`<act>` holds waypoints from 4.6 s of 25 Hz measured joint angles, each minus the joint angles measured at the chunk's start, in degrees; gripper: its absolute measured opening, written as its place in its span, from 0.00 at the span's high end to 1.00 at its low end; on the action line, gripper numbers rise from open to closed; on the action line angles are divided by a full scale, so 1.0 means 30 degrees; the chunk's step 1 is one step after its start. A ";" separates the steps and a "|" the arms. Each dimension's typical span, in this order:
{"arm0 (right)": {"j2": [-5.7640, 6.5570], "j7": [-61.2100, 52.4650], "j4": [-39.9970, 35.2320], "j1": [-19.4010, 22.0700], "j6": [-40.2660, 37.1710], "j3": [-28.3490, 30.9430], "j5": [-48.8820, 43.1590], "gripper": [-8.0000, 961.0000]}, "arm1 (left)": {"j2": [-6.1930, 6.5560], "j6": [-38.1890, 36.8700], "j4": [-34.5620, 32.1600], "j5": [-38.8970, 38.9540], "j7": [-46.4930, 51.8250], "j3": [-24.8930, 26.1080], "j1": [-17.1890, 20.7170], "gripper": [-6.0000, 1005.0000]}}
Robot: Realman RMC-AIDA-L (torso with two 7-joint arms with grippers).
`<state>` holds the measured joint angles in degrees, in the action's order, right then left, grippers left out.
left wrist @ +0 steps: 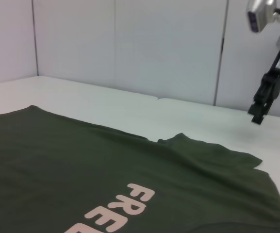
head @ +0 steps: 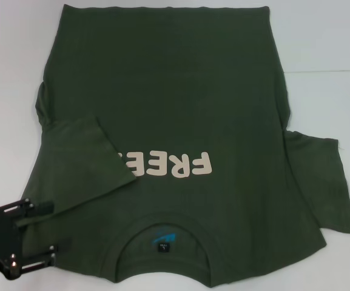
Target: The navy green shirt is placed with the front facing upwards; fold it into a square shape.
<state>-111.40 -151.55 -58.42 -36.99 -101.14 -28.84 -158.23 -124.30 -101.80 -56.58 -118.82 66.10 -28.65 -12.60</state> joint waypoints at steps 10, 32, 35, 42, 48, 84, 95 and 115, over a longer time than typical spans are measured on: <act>-0.0005 0.0103 0.4046 -0.0230 0.2578 -0.0009 0.0023 0.05 | -0.0008 -0.0146 0.0121 -0.0487 -0.0436 -0.0030 0.0073 0.26; -0.0163 0.0449 0.5081 -0.0328 0.3700 -0.0020 0.0006 0.05 | -0.0020 -0.0137 0.0139 -0.0481 -0.0795 -0.0197 -0.0130 0.26; -0.0167 0.0478 0.5088 -0.0327 0.3743 -0.0025 0.0009 0.05 | -0.0019 -0.0148 0.0138 -0.0472 -0.0795 -0.0205 -0.0142 0.26; -0.0202 0.0683 0.5089 -0.0327 0.3851 -0.0025 0.0011 0.05 | -0.0013 -0.0164 0.0138 -0.0467 -0.0795 -0.0208 -0.0207 0.26; -0.0219 0.0704 0.5117 -0.0297 0.3867 -0.0025 0.0011 0.05 | 0.0009 -0.0168 0.0139 -0.0467 -0.0794 -0.0208 -0.0245 0.26; -0.0176 0.0939 0.6151 -0.0082 0.4134 -0.0012 0.1517 0.05 | 0.0009 -0.0168 0.0140 -0.0469 -0.0794 -0.0237 -0.0280 0.27; -0.0167 0.0949 0.6141 -0.0062 0.4327 -0.0014 0.1483 0.09 | 0.0009 -0.0172 0.0141 -0.0468 -0.0794 -0.0236 -0.0280 0.27; -0.0166 0.0930 0.5902 -0.0092 0.4362 -0.0992 0.1384 0.87 | 0.0009 -0.0231 0.0140 -0.0323 -0.0794 -0.0236 -0.0333 0.27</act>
<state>-111.90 -148.77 -40.71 -37.26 -88.05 -31.82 -154.08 -124.27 -102.50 -56.16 -119.79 63.72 -29.35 -13.60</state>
